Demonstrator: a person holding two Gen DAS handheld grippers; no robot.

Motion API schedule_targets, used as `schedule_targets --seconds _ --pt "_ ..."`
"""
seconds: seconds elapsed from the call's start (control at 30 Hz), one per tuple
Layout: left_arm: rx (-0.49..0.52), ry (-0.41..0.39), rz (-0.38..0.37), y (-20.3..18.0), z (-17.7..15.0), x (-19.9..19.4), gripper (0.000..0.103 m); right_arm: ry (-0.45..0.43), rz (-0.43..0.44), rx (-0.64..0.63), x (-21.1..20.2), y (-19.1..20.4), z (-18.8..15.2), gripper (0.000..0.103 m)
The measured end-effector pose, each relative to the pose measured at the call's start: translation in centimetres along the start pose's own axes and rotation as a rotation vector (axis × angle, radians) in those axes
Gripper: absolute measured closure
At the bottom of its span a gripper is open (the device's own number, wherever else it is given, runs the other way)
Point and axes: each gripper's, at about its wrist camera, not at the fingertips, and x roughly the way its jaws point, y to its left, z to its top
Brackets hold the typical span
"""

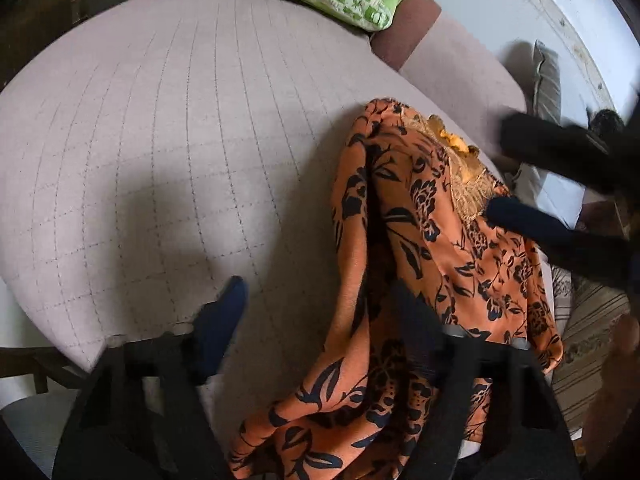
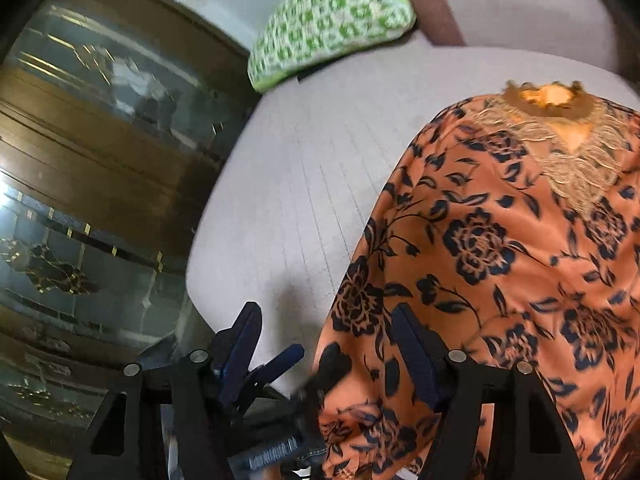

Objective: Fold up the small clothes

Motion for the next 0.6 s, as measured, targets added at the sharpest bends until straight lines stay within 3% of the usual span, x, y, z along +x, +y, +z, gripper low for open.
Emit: schedule_targets --seconds 0.07,0.1,0.2,0.33,0.4,0.53,0.6 --pt "-0.006 0.033 -0.039 0.0 0.1 0.7 0.085 0.073 -0.015 0.017 2.9 -0.1 1.3 0.043" --pt "-0.001 0.03 -0.062 0.1 -0.1 0.5 0.091 0.102 -0.022 0.026 4.1 -0.2 1.7 0.048" --pt "0.011 -0.054 -0.099 0.0 0.2 -1.3 0.098 0.181 -0.051 0.034 7.9 -0.3 2.5 0.058" --pt "-0.039 -0.17 -0.159 1.1 0.7 -4.2 0.102 0.224 -0.06 0.012 9.8 0.4 3.1 0.095" --pt "-0.069 -0.215 -0.183 2.0 1.2 -5.5 0.103 0.198 0.002 0.005 8.6 1.2 3.9 0.101" --pt "-0.119 -0.283 -0.274 3.2 1.6 -7.5 0.103 0.108 0.086 -0.022 4.2 3.2 5.7 0.102" --pt "-0.091 -0.253 -0.299 2.7 2.0 -7.7 0.103 0.058 0.104 -0.039 1.5 4.2 6.3 0.102"
